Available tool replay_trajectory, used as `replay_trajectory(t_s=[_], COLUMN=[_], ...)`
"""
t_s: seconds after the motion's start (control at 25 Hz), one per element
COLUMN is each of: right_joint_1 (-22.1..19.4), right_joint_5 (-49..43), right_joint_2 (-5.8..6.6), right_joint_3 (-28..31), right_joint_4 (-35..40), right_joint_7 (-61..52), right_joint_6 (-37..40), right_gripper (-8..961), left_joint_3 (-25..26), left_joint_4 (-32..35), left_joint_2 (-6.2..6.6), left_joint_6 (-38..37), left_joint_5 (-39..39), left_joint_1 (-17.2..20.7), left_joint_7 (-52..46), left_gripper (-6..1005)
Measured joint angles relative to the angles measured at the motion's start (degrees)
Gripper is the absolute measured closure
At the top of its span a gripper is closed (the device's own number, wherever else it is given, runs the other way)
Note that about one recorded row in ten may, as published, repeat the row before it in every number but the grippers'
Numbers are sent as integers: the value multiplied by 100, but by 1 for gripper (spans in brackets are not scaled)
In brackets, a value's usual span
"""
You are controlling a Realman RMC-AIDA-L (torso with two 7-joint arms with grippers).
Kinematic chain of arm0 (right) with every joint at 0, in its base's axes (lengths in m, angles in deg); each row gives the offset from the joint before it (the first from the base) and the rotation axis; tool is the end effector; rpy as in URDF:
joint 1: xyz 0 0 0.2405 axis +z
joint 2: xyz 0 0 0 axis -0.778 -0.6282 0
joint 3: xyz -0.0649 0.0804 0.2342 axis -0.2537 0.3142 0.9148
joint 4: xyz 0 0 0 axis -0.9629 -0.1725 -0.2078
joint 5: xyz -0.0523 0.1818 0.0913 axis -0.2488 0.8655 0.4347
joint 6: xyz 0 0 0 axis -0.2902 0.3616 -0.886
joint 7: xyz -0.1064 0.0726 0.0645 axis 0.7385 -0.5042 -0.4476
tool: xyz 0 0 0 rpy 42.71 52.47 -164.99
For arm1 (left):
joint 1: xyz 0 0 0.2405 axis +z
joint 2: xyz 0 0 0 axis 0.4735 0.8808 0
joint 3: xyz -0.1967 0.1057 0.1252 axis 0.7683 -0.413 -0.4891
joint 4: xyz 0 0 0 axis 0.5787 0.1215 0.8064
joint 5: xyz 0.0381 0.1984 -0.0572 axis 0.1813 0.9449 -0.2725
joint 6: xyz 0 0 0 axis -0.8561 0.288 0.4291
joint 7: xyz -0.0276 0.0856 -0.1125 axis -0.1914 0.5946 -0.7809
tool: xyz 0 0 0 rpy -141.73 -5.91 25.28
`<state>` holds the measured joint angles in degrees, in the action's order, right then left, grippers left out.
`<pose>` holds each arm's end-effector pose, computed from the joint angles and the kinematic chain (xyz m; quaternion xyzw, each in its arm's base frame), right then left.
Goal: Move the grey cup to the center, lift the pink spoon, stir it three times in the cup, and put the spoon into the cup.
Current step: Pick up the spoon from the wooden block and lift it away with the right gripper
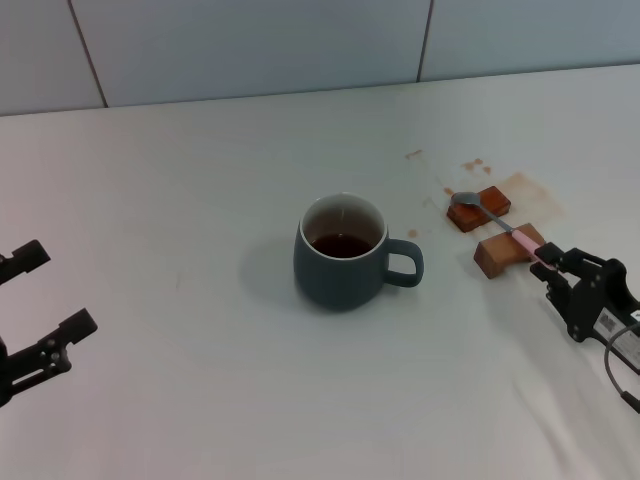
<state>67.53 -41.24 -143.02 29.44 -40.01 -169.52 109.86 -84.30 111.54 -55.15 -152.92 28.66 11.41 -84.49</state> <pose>0.3714 0.2467 -0.0354 -0.3737 0.7490 0.5251 0.1537 -0.3220 0.2318 0.0514 -0.8822 -0.0901 -0.3783 0.2657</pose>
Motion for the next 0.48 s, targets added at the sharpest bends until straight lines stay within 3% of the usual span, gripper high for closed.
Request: replay_trajectory(t_s=[0.32, 0.48], right_joint_1=[-11, 32], right_joint_5=[31, 44], right_joint_2=[-15, -23], right_joint_3=[105, 603], right_joint_4=[-81, -93], right_joint_7=[756, 2120], right_joint_6=[87, 471], right_gripper=[846, 846], left_joint_3=[0, 0], left_joint_4=[0, 0], left_joint_2=[-2, -5], left_joint_6=[-36, -72], left_joint_5=[-27, -34], left_joint_1=[66, 71], left_joint_7=[0, 0], left_gripper=[139, 139])
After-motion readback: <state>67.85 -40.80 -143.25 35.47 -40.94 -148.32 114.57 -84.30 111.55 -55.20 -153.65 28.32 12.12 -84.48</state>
